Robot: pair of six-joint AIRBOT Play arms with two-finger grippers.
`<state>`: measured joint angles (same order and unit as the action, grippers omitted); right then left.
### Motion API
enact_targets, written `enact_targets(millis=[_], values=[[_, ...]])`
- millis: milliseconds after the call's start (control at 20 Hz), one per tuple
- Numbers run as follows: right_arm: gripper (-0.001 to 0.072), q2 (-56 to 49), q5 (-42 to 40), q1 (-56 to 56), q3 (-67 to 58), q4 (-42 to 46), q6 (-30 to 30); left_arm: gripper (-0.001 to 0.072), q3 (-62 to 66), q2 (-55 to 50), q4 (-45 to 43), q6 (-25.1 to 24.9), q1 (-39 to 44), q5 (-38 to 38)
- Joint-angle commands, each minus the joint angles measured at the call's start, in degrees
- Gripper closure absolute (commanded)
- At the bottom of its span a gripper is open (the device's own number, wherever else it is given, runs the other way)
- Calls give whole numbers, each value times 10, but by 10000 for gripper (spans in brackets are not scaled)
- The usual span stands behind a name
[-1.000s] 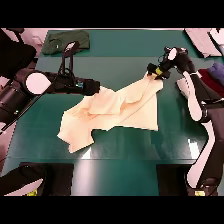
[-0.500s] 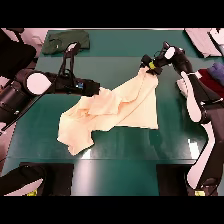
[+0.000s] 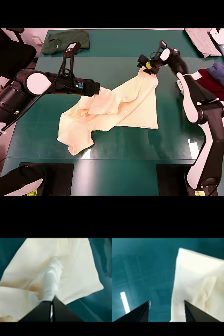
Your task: Fold the shirts.
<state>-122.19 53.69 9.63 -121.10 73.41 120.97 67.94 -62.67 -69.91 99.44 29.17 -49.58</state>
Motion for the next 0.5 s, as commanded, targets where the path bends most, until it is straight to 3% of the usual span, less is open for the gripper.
enact_targets(millis=[0, 100, 150, 200, 250, 300, 450], values=[[245, -30, 12, 6, -20, 16, 1, 687, 0, 0, 0, 0, 0, 1], [276, -37, 11, 11, -20, 19, 0, 687, 0, 0, 0, 0, 0, 5], [418, -38, 3, 11, -19, 23, 0, 687, 0, 0, 0, 0, 0, 5], [497, -38, -4, 10, -19, 29, 0, 687, 0, 0, 0, 0, 0, 5], [653, -37, -9, 7, -19, 27, -4, 687, 0, 0, 0, 0, 0, 5], [693, -36, -7, 3, -19, 26, -11, 687, 0, 0, 0, 0, 0, 6], [697, -24, 49, -7, -19, 33, -44, 686, 0, 0, 0, 0, 0, 7]])
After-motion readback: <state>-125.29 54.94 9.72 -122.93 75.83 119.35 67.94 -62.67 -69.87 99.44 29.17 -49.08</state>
